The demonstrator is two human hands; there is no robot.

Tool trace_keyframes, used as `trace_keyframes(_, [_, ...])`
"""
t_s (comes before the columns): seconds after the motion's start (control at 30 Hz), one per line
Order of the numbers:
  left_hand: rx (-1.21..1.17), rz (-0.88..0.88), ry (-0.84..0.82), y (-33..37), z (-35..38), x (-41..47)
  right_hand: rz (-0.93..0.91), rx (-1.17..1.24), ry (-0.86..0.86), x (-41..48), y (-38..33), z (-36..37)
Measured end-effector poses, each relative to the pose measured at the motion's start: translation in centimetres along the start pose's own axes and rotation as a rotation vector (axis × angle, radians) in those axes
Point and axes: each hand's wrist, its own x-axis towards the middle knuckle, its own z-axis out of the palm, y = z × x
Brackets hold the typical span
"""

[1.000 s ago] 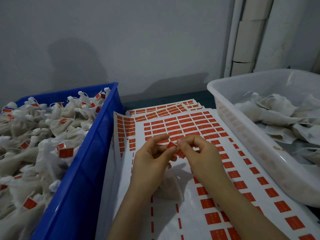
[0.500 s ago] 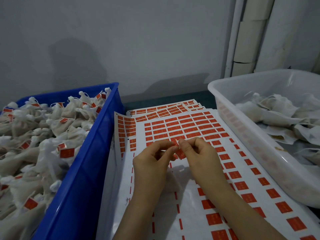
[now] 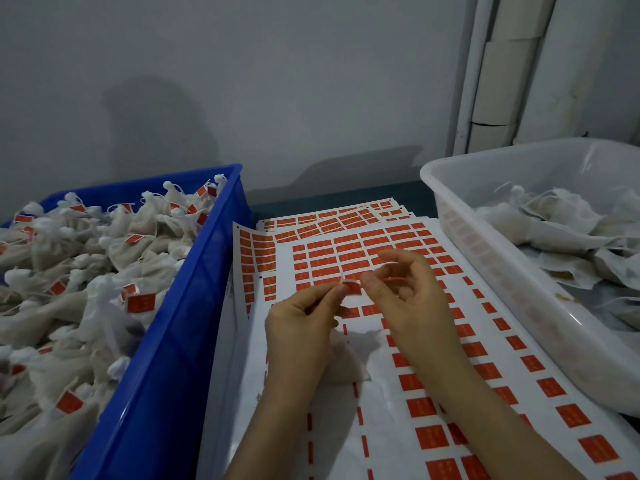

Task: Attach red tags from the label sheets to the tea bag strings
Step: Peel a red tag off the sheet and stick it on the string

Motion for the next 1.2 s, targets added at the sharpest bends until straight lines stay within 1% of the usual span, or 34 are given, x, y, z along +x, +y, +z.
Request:
trace_keyframes(0.17, [-0.168,-0.111,0.001,0.13,-0.32,0.24,0.030,-0.001,-0.119,-0.38,0.60,0.49])
trace_keyframes(0.3, [-0.241,-0.186,-0.016,0.28,-0.24,0.22,0.018,0.028,-0.093,-0.32,0.74,0.35])
trace_keyframes(0.53, [-0.278,-0.257,-0.016,0.16,-0.20,0.43,0.019,-0.028,-0.089,-0.39,1.00,0.16])
trace_keyframes(1.2, [-0.239,-0.261,-0.020,0.35,-0.11,0.30,0.090,0.021,-0.107,-0.18,0.91,0.16])
